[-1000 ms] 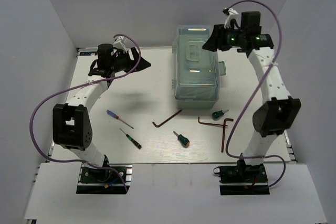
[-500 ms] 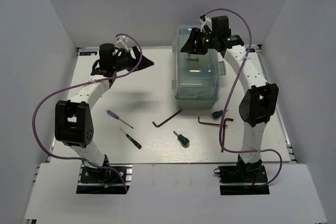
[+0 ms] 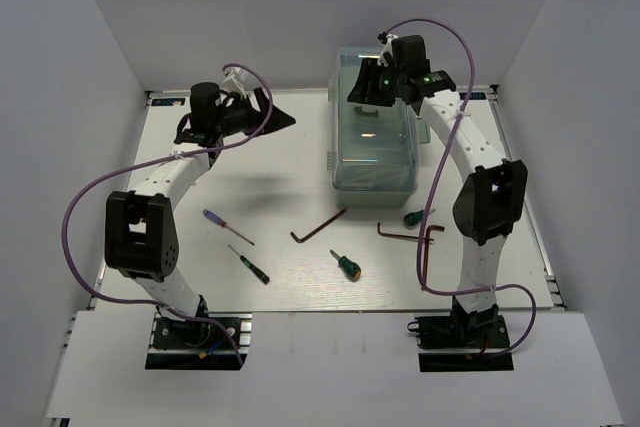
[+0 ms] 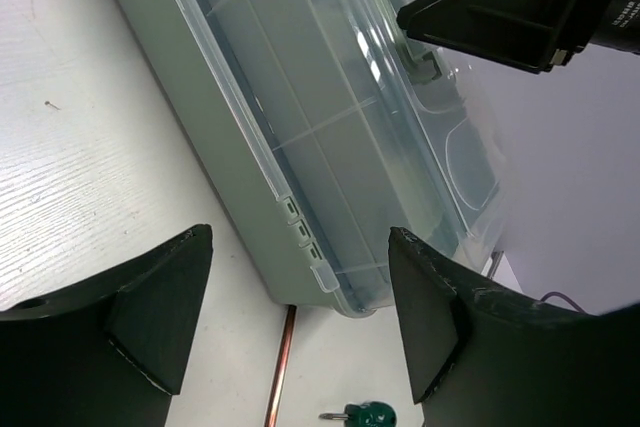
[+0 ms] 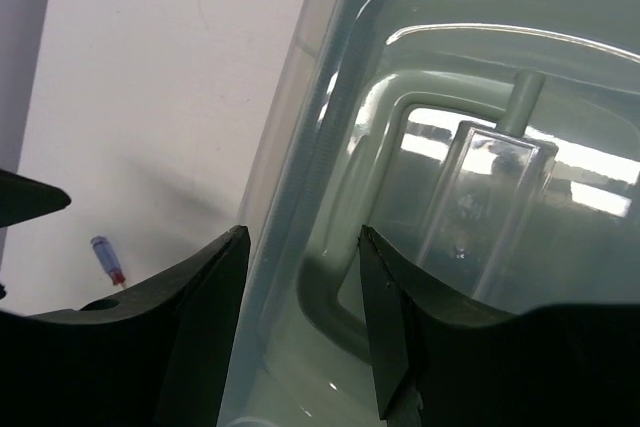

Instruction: Sort the tools into containers

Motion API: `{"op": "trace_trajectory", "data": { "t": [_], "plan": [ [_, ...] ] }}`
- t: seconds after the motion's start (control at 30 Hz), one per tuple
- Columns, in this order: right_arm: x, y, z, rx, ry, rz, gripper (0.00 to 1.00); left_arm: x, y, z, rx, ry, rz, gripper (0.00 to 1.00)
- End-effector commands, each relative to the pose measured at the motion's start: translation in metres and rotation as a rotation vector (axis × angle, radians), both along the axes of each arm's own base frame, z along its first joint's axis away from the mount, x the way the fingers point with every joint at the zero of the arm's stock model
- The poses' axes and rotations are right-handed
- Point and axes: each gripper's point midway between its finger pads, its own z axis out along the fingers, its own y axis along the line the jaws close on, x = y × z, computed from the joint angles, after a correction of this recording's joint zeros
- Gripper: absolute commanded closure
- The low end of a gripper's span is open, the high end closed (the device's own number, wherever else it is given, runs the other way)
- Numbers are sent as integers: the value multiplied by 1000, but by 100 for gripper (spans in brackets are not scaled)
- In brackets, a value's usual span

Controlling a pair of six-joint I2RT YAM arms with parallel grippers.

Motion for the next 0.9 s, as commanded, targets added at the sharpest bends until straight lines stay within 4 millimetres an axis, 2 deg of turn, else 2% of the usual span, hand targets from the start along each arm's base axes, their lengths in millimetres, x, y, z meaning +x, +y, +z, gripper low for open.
{"op": "trace_trajectory", "data": {
  "t": [0.0,0.23,0.37,0.43,0.47,0.5,0.53,0.57,0.6,0.67,0.7,0.77,0.8,0.83,0.87],
  "plan": [
    [-1,-11,12,-71,-58,-64,46,-2,-5,39,-23,-101,-25,19],
    [-8,-17,-5,-108,-9,-94,46,0,-5,62,-44,-150,-23,18],
    [-17,0,-17,-13,77,-41,48,10,-8,87,-86,-214,-19,18],
    [-25,14,-14,65,110,30,49,16,-11,107,-116,-251,-28,18],
    [-26,20,-9,103,109,47,49,20,-18,101,-123,-229,-46,18],
    [-30,25,-5,144,120,87,50,23,-20,106,-140,-230,-57,18],
    [-30,31,4,185,110,113,50,26,-25,119,-155,-261,-68,18],
    [-32,34,11,219,110,140,50,36,-27,111,-159,-238,-66,18],
    [-31,35,15,236,110,146,52,40,-29,120,-163,-261,-78,18],
    [-29,34,32,282,85,162,54,44,-43,120,-183,-249,-100,18],
    [-28,35,32,290,84,167,54,54,-45,115,-183,-244,-100,18],
    [-27,33,42,321,69,190,55,57,-60,112,-205,-228,-125,18],
    [-26,34,44,331,64,192,55,61,-62,114,-212,-234,-125,18],
    [-29,33,48,344,61,207,55,65,-70,102,-217,-202,-135,18],
    [-29,33,52,354,56,216,55,65,-77,101,-226,-197,-147,18]
  ]
}}
